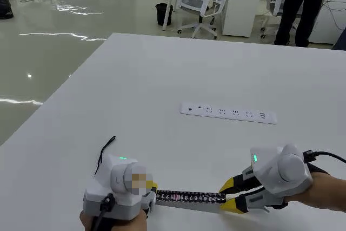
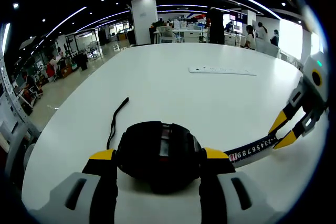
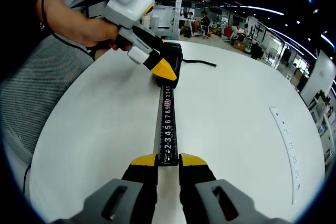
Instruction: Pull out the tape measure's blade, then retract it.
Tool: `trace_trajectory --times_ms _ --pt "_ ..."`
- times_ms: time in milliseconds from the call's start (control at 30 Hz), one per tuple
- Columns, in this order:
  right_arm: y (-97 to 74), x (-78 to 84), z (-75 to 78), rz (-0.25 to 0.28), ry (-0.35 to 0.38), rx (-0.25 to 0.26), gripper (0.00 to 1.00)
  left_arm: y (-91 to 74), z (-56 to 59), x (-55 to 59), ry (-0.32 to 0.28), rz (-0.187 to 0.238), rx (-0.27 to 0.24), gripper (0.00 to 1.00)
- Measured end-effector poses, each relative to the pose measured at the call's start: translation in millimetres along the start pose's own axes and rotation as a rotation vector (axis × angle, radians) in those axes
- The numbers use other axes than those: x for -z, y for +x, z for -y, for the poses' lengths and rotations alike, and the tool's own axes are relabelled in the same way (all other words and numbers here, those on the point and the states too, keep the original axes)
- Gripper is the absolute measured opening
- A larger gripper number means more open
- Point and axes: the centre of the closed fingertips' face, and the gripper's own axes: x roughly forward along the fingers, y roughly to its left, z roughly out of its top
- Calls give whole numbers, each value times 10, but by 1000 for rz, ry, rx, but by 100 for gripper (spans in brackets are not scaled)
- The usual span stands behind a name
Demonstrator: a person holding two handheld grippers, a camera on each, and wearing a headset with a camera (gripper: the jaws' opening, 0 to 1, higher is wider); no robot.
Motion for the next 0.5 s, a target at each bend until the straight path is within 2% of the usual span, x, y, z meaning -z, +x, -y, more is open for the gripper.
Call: trace_trajectory --times_ms 500 --pt "33 -48 7 3 -8 1 15 3 -6 2 -12 -3 -2 58"
